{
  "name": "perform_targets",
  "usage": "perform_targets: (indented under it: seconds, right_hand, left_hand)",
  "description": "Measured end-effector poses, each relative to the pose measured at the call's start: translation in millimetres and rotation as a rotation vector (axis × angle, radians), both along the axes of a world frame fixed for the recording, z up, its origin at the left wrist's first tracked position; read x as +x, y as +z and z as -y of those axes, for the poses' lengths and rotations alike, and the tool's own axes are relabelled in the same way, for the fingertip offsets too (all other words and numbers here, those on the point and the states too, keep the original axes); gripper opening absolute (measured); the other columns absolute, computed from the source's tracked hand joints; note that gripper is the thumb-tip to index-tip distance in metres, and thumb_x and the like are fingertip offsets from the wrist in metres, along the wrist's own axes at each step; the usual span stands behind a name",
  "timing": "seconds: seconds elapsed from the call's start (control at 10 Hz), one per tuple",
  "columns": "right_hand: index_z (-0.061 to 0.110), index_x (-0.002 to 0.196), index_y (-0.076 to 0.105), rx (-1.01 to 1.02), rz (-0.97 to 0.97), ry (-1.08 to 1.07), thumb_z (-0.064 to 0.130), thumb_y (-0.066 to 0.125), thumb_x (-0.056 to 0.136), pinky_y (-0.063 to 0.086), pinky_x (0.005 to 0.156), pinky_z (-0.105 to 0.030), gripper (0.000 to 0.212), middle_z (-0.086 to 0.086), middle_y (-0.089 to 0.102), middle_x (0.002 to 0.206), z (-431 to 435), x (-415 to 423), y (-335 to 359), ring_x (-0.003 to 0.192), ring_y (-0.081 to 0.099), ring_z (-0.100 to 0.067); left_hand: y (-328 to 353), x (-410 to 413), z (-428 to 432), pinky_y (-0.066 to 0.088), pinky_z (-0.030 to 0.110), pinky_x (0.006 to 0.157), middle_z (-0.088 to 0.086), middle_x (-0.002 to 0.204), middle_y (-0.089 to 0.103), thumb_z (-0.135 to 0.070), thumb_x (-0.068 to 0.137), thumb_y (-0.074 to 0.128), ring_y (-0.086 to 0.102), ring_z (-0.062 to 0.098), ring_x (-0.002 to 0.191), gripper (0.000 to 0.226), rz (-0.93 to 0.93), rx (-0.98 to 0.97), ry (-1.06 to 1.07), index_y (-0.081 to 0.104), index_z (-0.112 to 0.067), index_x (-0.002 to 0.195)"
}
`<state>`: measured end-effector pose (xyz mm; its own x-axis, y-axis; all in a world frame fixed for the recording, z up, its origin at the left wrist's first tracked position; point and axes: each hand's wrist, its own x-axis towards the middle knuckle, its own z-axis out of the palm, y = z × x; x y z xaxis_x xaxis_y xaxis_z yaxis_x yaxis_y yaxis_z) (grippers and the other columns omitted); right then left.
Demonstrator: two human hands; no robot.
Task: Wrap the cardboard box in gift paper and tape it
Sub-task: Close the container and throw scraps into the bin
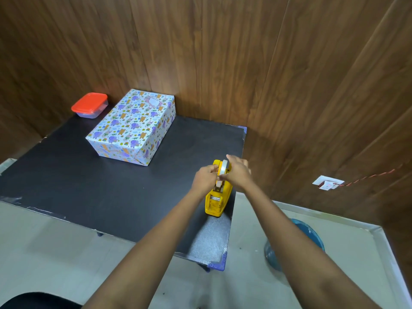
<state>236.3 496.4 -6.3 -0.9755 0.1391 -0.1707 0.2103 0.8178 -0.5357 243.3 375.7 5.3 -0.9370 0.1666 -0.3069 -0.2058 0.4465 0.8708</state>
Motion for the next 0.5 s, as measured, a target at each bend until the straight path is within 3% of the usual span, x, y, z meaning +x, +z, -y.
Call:
perform_targets:
  seconds: [0.2,0.3,0.4,0.5]
  right_hand:
    - [0.012,0.143,0.038,-0.131,0.071,0.142,0.019,0.08,0.071,0.034,0.106,-0.033,0.083,-0.007,0.039,0.146,-9.9,-15.4,-2.6,0.132,0.038,-0.023]
    - [0.011,0.142,0.038,-0.122,0.065,0.169,0.016,0.08,0.071,0.036,0.1,-0.026,0.082,-0.008,0.04,0.145,-12.0,-15.6,-1.3,0.129,0.041,-0.022]
    - [0.012,0.142,0.039,-0.092,0.074,0.213,0.019,0.08,0.071,0.036,0.098,-0.025,0.082,-0.007,0.041,0.145,-16.0,-20.1,-3.9,0.13,0.041,-0.022]
    - [0.012,0.143,0.038,-0.087,0.056,0.235,0.023,0.078,0.075,0.033,0.104,-0.028,0.08,-0.008,0.039,0.147,-15.6,-20.2,1.2,0.135,0.036,-0.022]
  left_hand:
    - [-4.0,1.8,2.6,0.037,0.021,0.086,0.007,0.137,0.052,-0.003,0.091,0.047,0.051,0.02,0.121,0.047,0.038,-0.004,-0.041,0.048,-0.012,0.136]
    - [-2.6,2.0,0.7,0.039,0.023,0.083,0.009,0.13,0.057,-0.002,0.09,0.045,0.054,0.018,0.104,0.048,0.038,-0.005,-0.05,0.05,-0.015,0.136]
    - [-5.1,-1.4,0.1,0.04,0.026,0.084,0.01,0.13,0.057,-0.002,0.09,0.043,0.055,0.019,0.104,0.047,0.033,-0.011,-0.066,0.05,-0.015,0.135]
    - [-5.3,-4.1,5.7,0.036,0.03,0.103,0.007,0.137,0.052,-0.002,0.09,0.045,0.046,0.021,0.127,0.045,0.013,-0.015,-0.082,0.051,-0.01,0.134]
